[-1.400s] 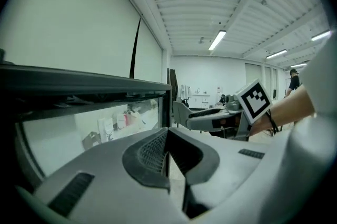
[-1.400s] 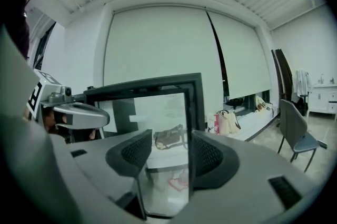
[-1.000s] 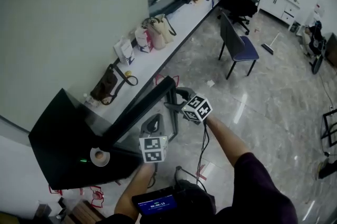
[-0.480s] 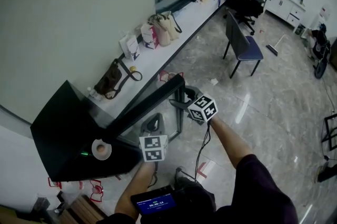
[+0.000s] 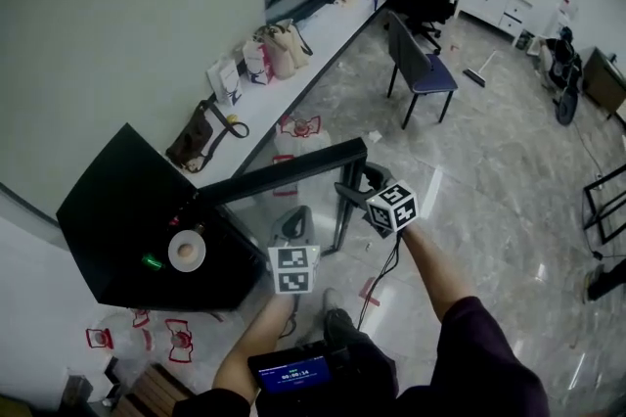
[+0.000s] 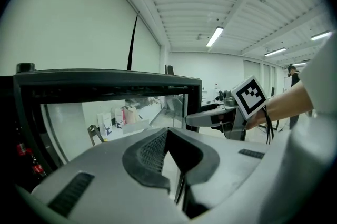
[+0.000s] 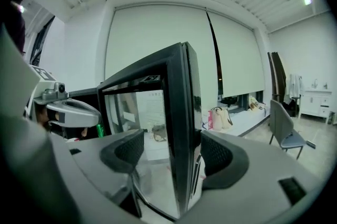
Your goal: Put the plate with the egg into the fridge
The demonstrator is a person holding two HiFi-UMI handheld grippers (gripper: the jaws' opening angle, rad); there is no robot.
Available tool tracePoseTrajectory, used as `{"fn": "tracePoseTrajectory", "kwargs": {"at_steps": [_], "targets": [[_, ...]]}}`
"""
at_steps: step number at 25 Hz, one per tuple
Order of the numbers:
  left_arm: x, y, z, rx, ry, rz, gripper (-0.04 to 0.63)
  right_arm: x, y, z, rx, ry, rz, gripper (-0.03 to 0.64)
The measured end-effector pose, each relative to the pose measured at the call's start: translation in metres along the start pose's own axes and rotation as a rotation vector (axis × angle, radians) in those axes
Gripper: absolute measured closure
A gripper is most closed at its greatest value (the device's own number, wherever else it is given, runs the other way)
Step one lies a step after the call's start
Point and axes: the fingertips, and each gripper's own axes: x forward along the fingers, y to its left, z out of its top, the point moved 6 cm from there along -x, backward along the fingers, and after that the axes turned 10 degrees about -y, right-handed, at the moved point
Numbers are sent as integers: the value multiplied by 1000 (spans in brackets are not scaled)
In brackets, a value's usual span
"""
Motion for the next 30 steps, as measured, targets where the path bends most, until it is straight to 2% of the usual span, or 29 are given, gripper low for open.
{"fn": "tracePoseTrajectory", "kwargs": {"at_steps": [6, 11, 15, 19, 25, 30], "targets": [[-94, -52, -22, -7, 6, -29, 586, -102, 75, -19, -23, 15, -71, 298], [-151, -72, -34, -34, 9, 3, 586, -154, 140, -30, -46, 10, -26, 298], [-194, -87, -39, -65, -5, 71, 586, -188, 189, -39, -72, -5, 55, 298], [-236, -99, -47, -77, -18, 173, 586, -210, 233, -47, -70, -33, 162, 298], [-303, -108, -58, -67, -16, 310, 586, -220, 302, -53, -26, -26, 392, 298], [-361, -92, -59, -74, -33, 425, 586, -213, 373, -51, 58, -43, 563, 299]]}}
